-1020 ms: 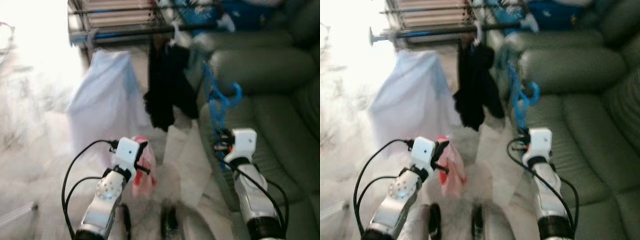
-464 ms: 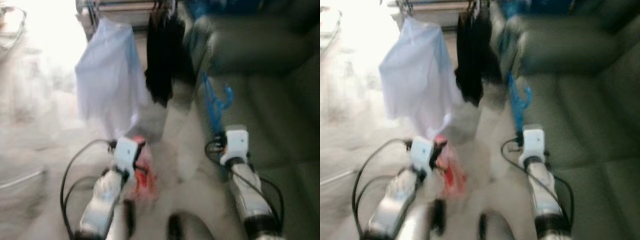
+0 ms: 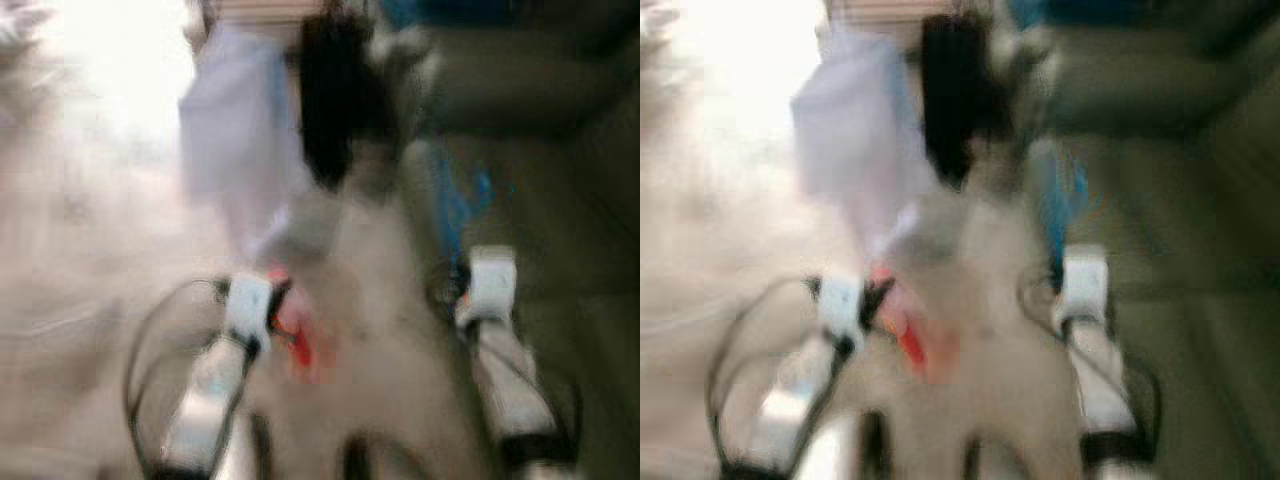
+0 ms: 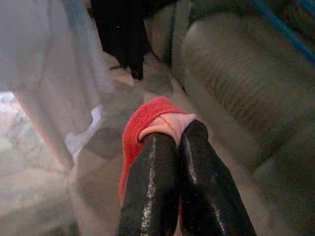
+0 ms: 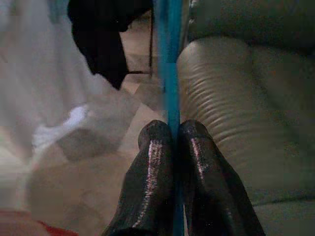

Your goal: Hang hanger

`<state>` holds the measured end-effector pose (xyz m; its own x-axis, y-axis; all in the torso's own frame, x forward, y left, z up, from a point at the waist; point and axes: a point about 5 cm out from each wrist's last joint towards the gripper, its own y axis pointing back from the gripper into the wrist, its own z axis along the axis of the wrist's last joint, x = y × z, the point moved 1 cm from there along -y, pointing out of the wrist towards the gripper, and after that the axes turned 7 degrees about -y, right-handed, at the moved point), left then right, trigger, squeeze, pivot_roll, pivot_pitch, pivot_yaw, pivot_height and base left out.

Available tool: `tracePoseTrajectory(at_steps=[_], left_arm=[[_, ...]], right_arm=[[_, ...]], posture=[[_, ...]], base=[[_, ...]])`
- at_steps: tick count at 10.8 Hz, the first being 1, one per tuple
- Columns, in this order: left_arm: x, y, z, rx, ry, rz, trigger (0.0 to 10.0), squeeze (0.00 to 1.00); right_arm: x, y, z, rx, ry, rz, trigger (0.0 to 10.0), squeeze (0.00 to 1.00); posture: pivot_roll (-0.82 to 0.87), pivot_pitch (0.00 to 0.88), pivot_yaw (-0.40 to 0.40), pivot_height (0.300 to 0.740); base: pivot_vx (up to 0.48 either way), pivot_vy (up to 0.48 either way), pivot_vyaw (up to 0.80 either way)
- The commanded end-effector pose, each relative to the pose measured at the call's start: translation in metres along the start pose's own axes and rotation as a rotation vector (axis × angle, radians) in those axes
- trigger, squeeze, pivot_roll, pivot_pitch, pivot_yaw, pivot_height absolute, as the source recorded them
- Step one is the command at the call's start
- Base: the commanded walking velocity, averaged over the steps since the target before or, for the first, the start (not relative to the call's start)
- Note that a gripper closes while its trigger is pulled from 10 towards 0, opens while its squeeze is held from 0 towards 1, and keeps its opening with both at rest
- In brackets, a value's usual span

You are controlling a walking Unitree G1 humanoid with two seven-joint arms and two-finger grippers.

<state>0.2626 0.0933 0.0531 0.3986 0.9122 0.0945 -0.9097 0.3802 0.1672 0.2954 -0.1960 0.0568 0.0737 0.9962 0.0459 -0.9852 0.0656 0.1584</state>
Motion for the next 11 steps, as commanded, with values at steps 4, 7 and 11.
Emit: tracePoseTrajectory(at_steps=[4, 7, 11], left_arm=[[-0.003, -0.002, 0.005, -0.017, -0.012, -0.037, 10.0, 0.00], [-0.008, -0.002, 0.008, -0.026, -0.005, -0.082, 10.0, 0.00], [-0.009, -0.002, 0.008, -0.020, -0.013, -0.093, 10.0, 0.00]], right_arm=[[0.007, 0.008, 0.001, -0.011, -0.071, 0.096, 10.0, 0.00], [0.005, 0.006, 0.002, -0.006, -0.071, 0.085, 10.0, 0.00], [0.007, 0.006, 0.000, 0.005, -0.062, 0.082, 10.0, 0.00]], posture=[[-0.02, 0.198, -0.038, 0.740], [-0.02, 0.202, -0.041, 0.740], [-0.02, 0.201, -0.044, 0.740]], base=[[0.000, 0.000, 0.00], [0.000, 0.208, -0.80], [0.000, 0.324, -0.80]])
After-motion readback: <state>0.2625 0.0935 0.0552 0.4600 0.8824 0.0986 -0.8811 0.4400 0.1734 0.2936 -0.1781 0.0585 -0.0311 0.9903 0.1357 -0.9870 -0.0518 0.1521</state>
